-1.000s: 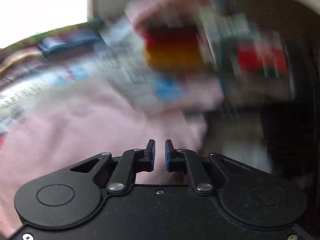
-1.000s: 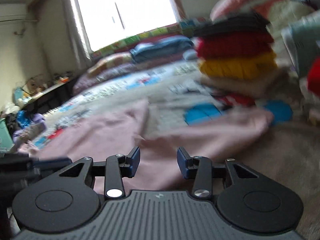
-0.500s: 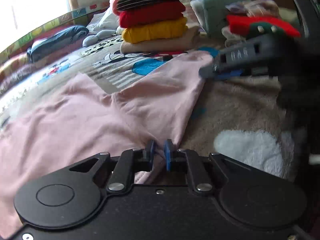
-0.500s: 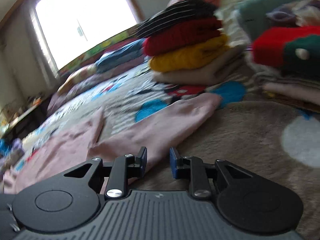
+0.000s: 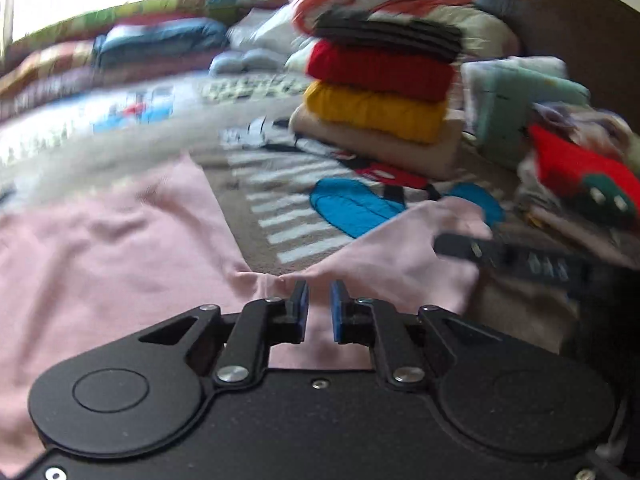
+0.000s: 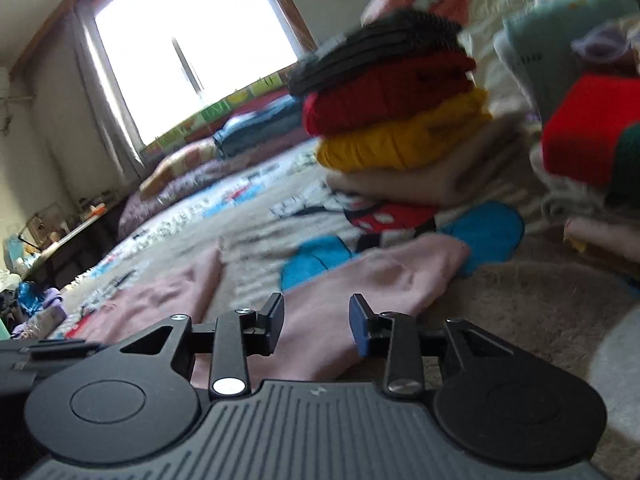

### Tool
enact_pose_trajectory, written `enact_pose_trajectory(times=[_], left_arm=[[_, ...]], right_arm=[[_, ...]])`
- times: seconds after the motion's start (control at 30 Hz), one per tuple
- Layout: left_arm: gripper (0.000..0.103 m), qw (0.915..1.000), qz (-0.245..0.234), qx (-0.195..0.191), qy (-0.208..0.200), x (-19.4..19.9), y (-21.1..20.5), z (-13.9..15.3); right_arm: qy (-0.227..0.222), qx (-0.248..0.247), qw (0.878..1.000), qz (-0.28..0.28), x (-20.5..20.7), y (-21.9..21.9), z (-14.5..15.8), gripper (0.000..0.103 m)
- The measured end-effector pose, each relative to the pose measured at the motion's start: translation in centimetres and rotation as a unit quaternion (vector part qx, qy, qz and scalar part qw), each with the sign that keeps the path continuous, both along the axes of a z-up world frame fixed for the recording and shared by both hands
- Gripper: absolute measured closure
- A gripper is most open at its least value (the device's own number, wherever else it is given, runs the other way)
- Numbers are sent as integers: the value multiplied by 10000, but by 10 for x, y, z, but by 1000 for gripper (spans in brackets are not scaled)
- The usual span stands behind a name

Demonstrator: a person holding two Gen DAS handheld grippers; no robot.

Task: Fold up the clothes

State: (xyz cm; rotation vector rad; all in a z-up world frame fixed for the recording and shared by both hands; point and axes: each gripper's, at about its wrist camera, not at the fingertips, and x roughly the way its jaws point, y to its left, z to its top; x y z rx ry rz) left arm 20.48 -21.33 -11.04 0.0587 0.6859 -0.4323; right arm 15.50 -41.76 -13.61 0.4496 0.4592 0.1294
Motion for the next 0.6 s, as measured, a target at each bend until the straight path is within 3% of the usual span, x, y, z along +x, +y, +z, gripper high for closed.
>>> enact_pose_trajectory(times=[0.07,0.13,0.23,0.33,0.43,0.5,0.53,0.6], left_arm=[[95,9991,-46,274,306,14,-11,-13],[94,9984,-65,477,297,15,-19,-4],[94,9997,3,209,161,16,-24,13],[94,9983,-98,374,440,28,-40,-8],[93,9980,-214,582,126,16,-45,-3],[85,9993,-226,279,-98,-1,-36,7],[72,9993,-216,242,-190,-11,-33,8],[69,9983,-330,433,-190,-29,-34,-1]], right_arm=[[230,166,9994,-202,4,-6,-8,66],[217,319,9987,-337,2,-12,-11,66],[192,516,9978,-378,2,-17,-15,66],[136,735,9963,-423,1,-22,-19,66],[98,1012,9935,-514,0,-30,-23,67],[66,1181,9912,-589,-1,-35,-25,67],[45,1212,9907,-613,-2,-36,-26,67],[3,1274,9897,-660,-3,-37,-27,67]])
